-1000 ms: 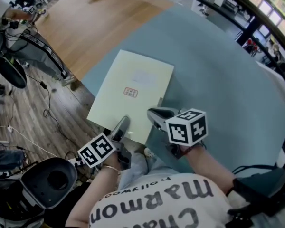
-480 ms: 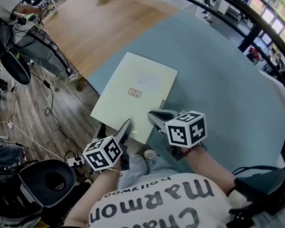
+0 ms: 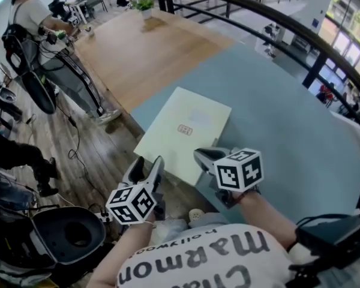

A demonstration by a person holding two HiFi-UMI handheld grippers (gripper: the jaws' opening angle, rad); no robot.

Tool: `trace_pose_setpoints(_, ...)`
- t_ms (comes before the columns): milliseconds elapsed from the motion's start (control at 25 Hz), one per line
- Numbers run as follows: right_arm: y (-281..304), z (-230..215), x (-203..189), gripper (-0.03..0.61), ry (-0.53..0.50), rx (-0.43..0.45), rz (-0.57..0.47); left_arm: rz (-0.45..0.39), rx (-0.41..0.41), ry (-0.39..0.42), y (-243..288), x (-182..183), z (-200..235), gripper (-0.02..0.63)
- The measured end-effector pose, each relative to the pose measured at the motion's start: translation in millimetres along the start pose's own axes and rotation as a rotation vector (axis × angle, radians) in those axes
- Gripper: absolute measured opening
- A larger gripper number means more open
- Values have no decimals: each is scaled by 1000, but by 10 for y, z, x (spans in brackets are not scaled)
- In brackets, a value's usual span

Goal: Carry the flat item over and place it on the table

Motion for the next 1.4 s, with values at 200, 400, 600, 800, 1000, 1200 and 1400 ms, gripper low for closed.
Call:
trace_pose_setpoints(200, 51, 82, -237, 48, -38, -17, -35, -84, -69, 38, -217, -50, 33, 31)
trace_pose_setpoints(400, -40, 209, -648, 48, -76, -20, -101, -156, -164, 131, -574, -265, -109, 9)
trace_pose_setpoints(600, -315, 397, -1109, 46, -89, -39, -168, -167, -214, 226, -1096, -521, -259, 5)
trace_pose_setpoints(800, -628, 514, -1640, 46, -85, -74, -209, -152, -203, 220, -1589, -891, -334, 5)
trace_pose_setpoints(1000, -954, 570, -2157, 44, -81, -121, -213, -130, -209, 183, -2001, -1268, -449, 5)
trace_pose_setpoints(1200, -1226, 687, -2510, 46, -74, -145, -209, -131, -237, 180, -2298, -1425, -631, 5)
trace_pose_setpoints(1400, -1453, 766, -2689, 46, -71, -179, -213, -127, -262, 181, -2513, -1486, -756, 5)
Point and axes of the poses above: the fingertips, and each gripper's own axes: y forward along the fingers, z to its left, x out of its top, the point moved 5 cm from there along -y, backward along the fingers, and after that the axes turned 13 degrees about y, right-handed, at the moved point
